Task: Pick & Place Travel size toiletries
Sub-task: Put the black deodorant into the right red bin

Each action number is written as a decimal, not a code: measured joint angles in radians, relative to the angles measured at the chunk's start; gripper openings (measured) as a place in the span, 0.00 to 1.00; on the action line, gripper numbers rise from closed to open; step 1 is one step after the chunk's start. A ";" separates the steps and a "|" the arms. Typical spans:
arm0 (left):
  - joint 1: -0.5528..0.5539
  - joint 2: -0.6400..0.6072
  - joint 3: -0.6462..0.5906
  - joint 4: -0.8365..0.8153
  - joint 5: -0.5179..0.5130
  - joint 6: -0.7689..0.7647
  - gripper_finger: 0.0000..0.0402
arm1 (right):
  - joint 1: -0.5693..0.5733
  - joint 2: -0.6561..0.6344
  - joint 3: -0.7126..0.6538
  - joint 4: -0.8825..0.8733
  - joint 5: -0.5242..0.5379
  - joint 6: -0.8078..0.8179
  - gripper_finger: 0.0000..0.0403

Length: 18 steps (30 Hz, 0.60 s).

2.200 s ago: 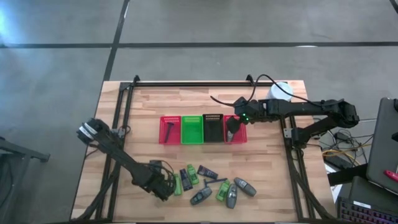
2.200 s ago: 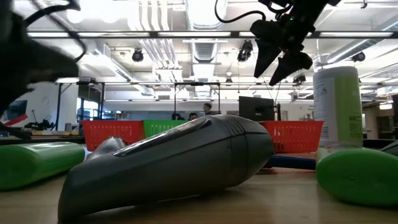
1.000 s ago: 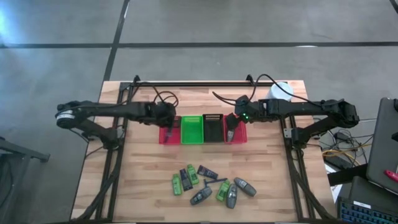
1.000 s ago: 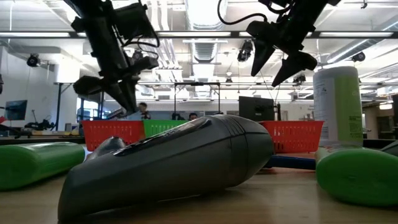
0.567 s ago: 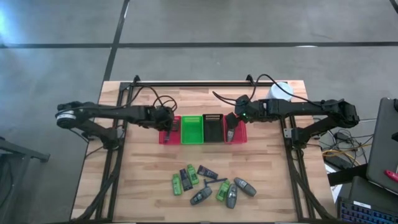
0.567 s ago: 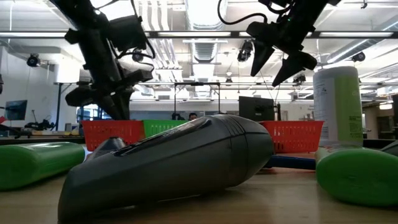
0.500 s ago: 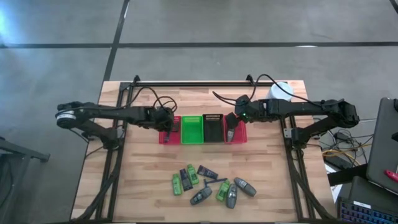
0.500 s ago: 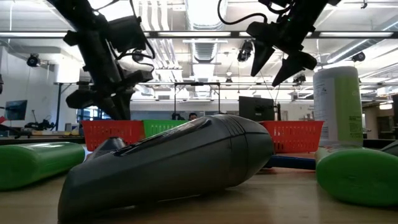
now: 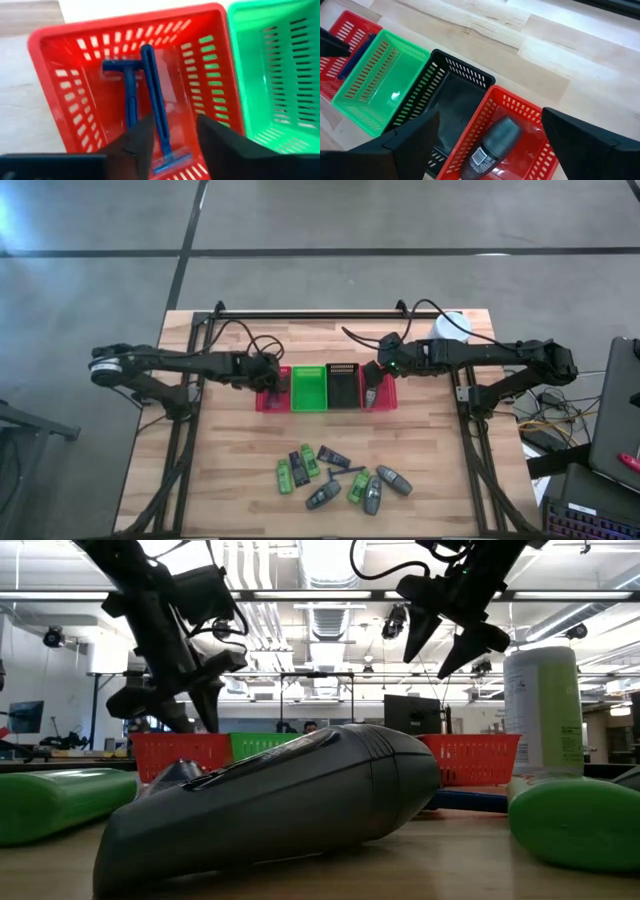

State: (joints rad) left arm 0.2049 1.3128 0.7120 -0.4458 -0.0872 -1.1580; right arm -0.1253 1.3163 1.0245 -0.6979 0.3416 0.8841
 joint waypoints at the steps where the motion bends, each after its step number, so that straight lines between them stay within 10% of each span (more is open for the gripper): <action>1: -0.004 -0.006 0.003 -0.003 0.001 0.000 0.42 | 0.000 0.000 0.000 0.000 0.000 0.002 0.88; 10: -0.092 -0.106 0.136 -0.064 -0.002 0.011 0.54 | 0.000 0.000 0.000 0.000 0.000 0.008 0.88; 18: -0.398 -0.111 0.234 -0.366 -0.068 -0.215 0.55 | 0.000 0.000 0.000 -0.001 0.000 0.033 0.85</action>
State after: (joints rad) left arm -0.1929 1.2018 0.9459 -0.8113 -0.1550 -1.3733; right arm -0.1253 1.3163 1.0245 -0.6991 0.3412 0.9168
